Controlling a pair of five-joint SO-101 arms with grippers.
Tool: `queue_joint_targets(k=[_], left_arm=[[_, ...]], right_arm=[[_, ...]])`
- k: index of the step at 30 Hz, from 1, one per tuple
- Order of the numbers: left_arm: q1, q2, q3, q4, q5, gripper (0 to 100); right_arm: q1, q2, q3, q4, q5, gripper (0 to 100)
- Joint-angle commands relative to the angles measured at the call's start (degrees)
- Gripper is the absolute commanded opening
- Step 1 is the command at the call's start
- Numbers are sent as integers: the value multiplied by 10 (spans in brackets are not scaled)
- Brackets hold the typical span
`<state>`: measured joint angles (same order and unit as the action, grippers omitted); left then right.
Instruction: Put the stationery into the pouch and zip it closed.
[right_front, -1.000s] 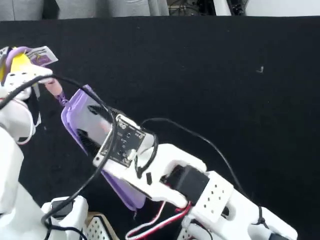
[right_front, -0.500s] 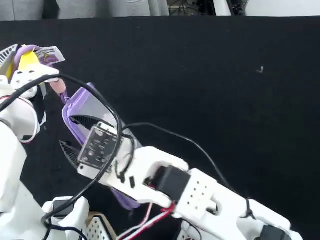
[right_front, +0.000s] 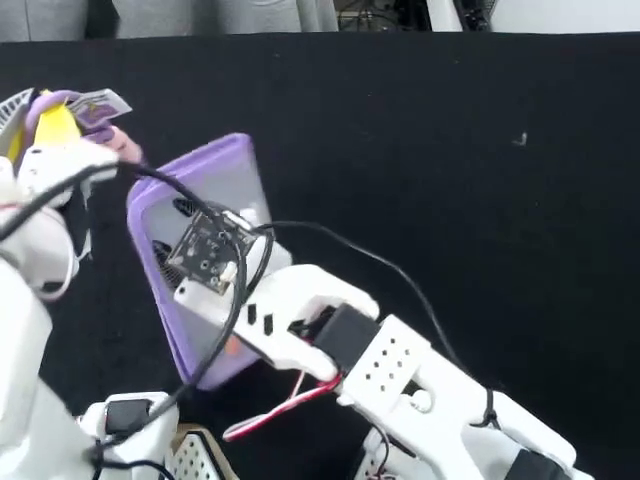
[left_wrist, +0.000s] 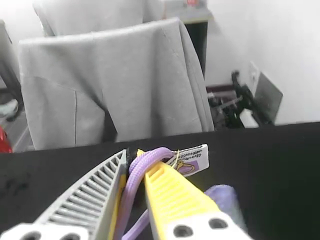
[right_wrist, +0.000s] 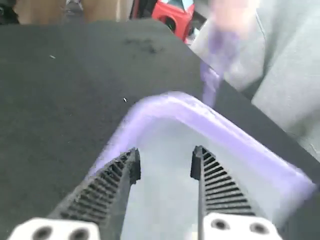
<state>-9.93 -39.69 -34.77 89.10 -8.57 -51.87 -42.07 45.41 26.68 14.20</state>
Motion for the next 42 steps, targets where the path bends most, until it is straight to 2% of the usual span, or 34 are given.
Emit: queue_joint_targets(k=[1,5,13,22,28,31,35,42], left_arm=[[5,-25,-32,-4,-16,29],[2,-27,-32,-16,-20,29],[6,-26,-32,-105,-43,29],[6,-26,-32,-122,-42,29],[6,-26,-27,-120,-41,29],[6,-26,-26,-113,-42,29],[6,-26,-26,-105,-42,29],[6,-26,-26,-103,-40,29]], right_arm=[[26,-26,-38,38,-1,178],[47,-96,-87,116,19,178],[52,-211,-119,245,22,178],[51,-223,-109,233,16,180],[-20,-221,-104,202,-15,181],[-50,-218,-77,151,-15,181],[-60,-166,-72,108,-53,181],[-75,-51,-164,125,-116,181]])
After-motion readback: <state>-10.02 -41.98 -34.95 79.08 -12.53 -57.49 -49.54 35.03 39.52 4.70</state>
